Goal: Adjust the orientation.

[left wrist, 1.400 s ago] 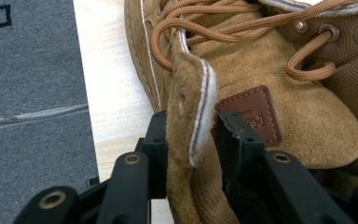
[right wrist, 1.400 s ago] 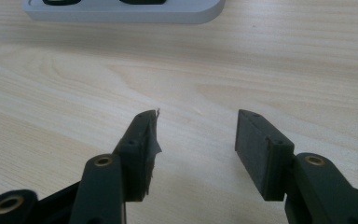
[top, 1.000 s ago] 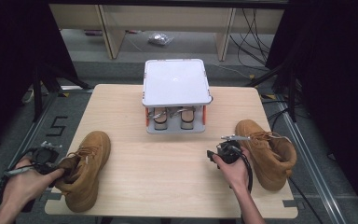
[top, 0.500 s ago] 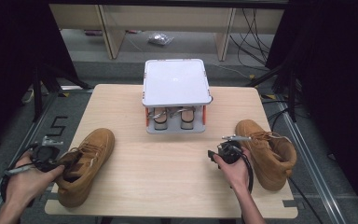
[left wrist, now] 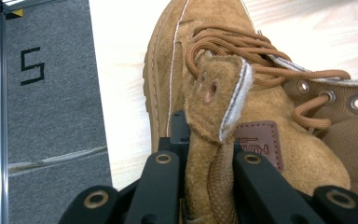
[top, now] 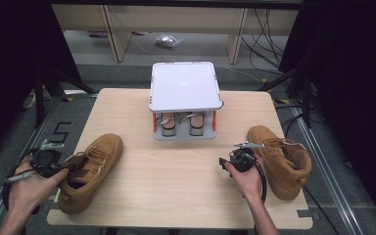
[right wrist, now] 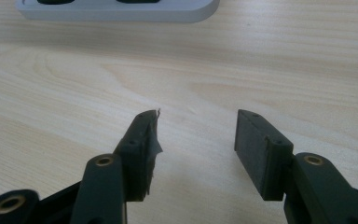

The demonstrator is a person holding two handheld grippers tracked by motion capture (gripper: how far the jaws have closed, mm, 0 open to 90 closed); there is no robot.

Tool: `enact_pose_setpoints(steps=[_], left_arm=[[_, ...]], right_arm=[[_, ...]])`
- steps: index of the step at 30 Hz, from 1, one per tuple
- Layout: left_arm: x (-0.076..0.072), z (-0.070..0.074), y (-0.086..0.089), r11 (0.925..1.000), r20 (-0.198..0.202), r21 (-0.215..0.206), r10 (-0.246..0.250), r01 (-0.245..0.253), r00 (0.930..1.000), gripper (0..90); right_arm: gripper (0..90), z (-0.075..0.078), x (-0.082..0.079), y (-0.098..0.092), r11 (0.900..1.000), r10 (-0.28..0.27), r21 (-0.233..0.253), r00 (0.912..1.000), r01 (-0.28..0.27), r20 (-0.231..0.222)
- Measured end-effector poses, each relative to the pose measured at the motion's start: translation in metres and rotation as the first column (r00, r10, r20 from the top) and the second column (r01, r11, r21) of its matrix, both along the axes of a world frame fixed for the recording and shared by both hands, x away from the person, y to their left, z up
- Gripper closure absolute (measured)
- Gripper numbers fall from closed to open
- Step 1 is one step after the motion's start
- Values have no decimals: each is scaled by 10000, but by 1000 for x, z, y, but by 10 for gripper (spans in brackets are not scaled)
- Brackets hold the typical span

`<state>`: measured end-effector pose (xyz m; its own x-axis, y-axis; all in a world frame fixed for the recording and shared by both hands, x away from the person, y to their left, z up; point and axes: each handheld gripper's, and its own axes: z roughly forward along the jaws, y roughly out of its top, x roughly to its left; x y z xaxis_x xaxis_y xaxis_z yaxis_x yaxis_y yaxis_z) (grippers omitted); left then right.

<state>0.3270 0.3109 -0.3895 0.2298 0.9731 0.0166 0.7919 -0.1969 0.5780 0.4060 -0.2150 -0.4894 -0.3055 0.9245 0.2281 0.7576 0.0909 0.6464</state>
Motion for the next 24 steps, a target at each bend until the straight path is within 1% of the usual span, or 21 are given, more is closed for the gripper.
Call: enact_pose_setpoints(steps=[1, 2, 4, 5, 6, 7, 8, 9, 10, 11, 12, 13, 14, 15, 16, 17, 18, 20, 22, 24], left_arm=[[0, 1, 0, 9999, -36, 2, -121, 121, 9999, 832], [1, -1, 0, 9998, 278, -106, -145, 148, 9995, 832], [2, 1, -1, 9999, 280, -145, -55, 59, 9996, 834], [3, 1, -2, 9997, 395, -244, -48, 58, 9992, 835], [4, 1, -2, 9994, 625, -344, -27, 49, 9980, 835], [5, 2, -3, 9990, 692, -435, 100, -70, 9975, 835], [5, 4, -3, 9993, 564, -372, 97, -76, 9984, 836], [6, 6, -4, 9993, 656, -361, 159, -136, 9977, 836], [7, 8, -5, 9992, 674, -369, 181, -156, 9976, 836], [9, 7, -5, 9984, 998, -532, 240, -188, 9947, 837], [10, 10, -6, 9984, 989, -516, 285, -234, 9947, 836], [11, 11, -6, 9978, 1113, -590, 353, -289, 9932, 836], [12, 12, -6, 9979, 1156, -579, 365, -299, 9926, 836], [14, 14, -7, 9974, 1191, -603, 452, -383, 9918, 836], [16, 15, -8, 9972, 1229, -635, 471, -395, 9913, 836], [17, 17, -8, 9966, 1274, -717, 504, -415, 9906, 836], [19, 19, -8, 9964, 1190, -719, 542, -458, 9914, 837], [23, 21, -7, 9949, 1312, -869, 631, -519, 9893, 837], [26, 23, -8, 9938, 1407, -961, 687, -555, 9877, 838], [29, 25, -8, 9931, 1498, -997, 761, -615, 9858, 838]], right_arm=[[498, 0, 0, 0, 10000, -8, 5, 10000, 8, 12], [498, 0, 0, 0, 10000, -27, 22, 10000, 27, -19], [498, 0, -1, 0, 10000, -41, 20, 10000, 41, -57], [498, -1, 1, 0, 9997, -165, -171, 9998, 167, 114], [498, -2, 0, 0, 9998, -161, -144, 9998, 162, 114], [498, -2, 1, -1, 9997, -156, -170, 9998, 158, 122], [499, -2, 1, -1, 9998, -159, -135, 9998, 161, 107], [499, -2, 0, -1, 9999, -106, -82, 9999, 107, 113], [498, -1, 0, -2, 10000, -25, 69, 10000, 26, -23], [499, 0, -1, -1, 9999, -170, 25, 9998, 170, -55], [499, 0, 0, -3, 10000, -12, 48, 10000, 12, 76], [499, -1, 0, -4, 10000, 51, 27, 9998, -52, 175], [499, 0, 0, -4, 10000, -18, 97, 10000, 18, 65], [499, -2, 1, -5, 10000, 74, -29, 9997, -73, 229], [499, -2, 1, -5, 10000, 93, -33, 9997, -93, 235], [499, 0, 0, -4, 9999, 7, 122, 10000, -8, 28], [499, 0, 0, -4, 9999, 0, 116, 10000, 0, 29], [499, 0, 0, -4, 9999, 47, 158, 10000, -47, 27], [499, -1, 2, -4, 10000, 85, 39, 9997, -86, 228], [500, 1, 1, -4, 9999, 23, 115, 10000, -24, 64]])
